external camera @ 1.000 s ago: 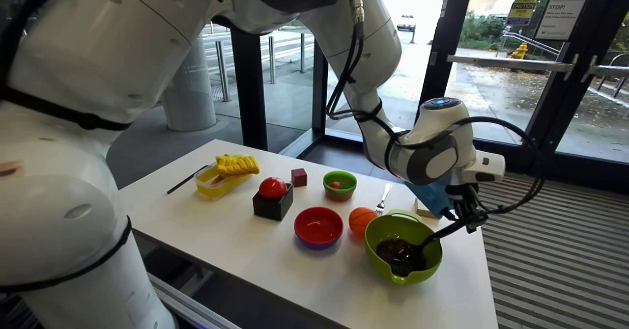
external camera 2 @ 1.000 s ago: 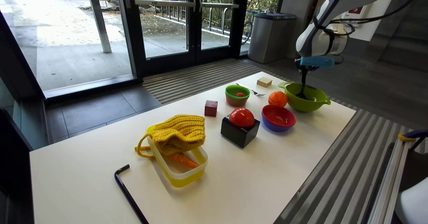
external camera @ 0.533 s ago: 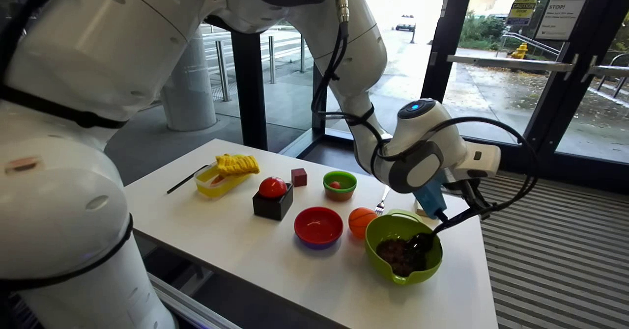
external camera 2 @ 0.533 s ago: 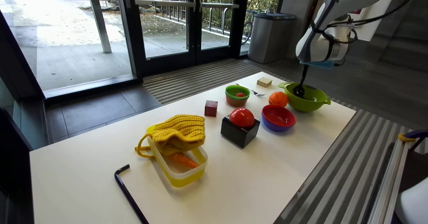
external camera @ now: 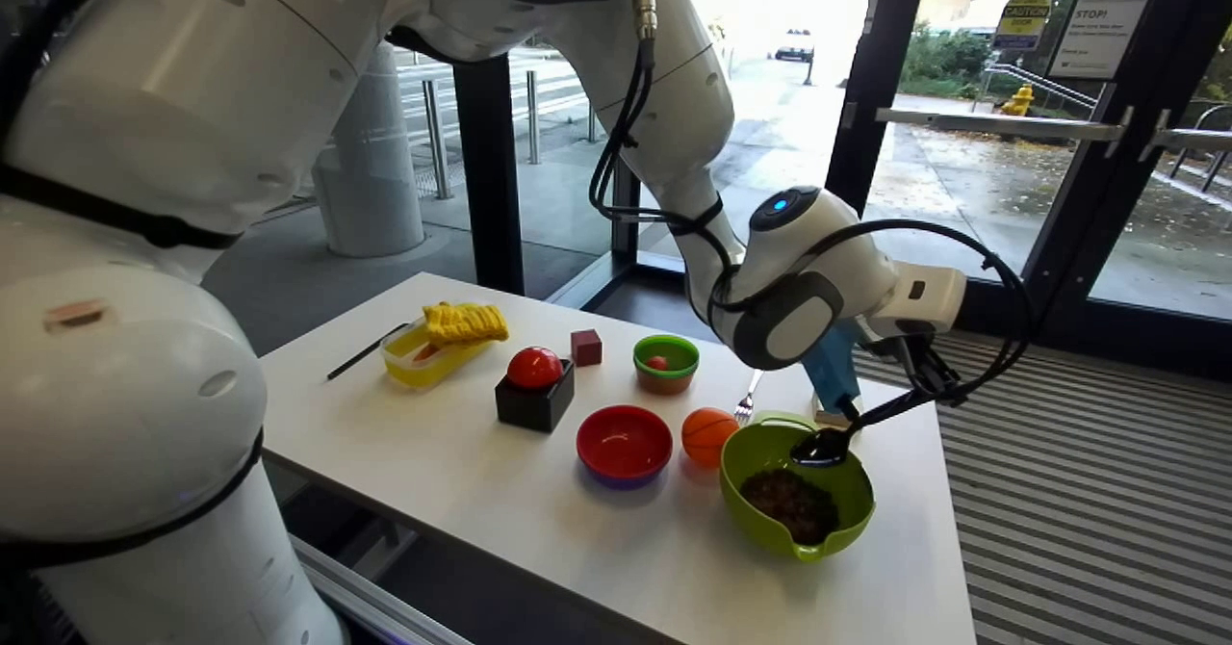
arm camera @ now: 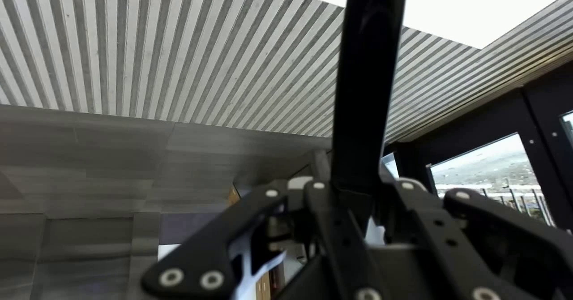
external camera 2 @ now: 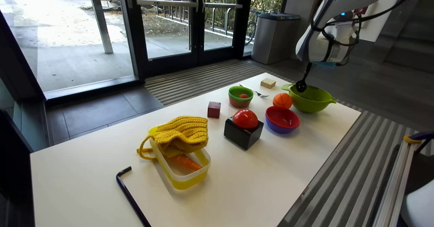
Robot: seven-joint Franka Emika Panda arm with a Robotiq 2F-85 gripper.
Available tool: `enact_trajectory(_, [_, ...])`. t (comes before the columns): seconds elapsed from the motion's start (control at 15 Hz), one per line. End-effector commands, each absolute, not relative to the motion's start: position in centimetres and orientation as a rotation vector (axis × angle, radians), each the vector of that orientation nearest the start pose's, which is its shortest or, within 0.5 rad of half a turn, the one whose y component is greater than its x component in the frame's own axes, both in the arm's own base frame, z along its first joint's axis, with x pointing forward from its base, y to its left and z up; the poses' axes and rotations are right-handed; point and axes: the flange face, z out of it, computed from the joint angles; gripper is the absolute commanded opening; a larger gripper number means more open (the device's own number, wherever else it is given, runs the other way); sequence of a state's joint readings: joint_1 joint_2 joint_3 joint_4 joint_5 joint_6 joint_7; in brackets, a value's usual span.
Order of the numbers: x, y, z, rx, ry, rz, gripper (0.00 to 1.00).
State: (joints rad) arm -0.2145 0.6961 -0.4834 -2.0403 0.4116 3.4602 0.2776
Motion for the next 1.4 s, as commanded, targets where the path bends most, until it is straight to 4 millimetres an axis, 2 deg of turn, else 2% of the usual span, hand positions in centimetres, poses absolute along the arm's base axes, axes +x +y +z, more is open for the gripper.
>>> enact_trajectory(0.0, [46.8, -41.1, 24.7, -2.692, 1.812, -1.34, 0.06])
enact_trajectory(0.33, [44.8, -40.1, 24.7, -2.809, 1.687, -1.252, 0.06])
enact_trajectory(0.53, [44.2, -40.1, 24.5, -2.84, 1.669, -1.232, 0.06])
enact_trajectory(0.8, [44.6, -40.1, 24.1, -2.852, 1.673, -1.236, 0.06])
enact_trajectory(1.33, [46.8, -40.2, 23.5, -2.884, 1.668, -1.286, 0.06])
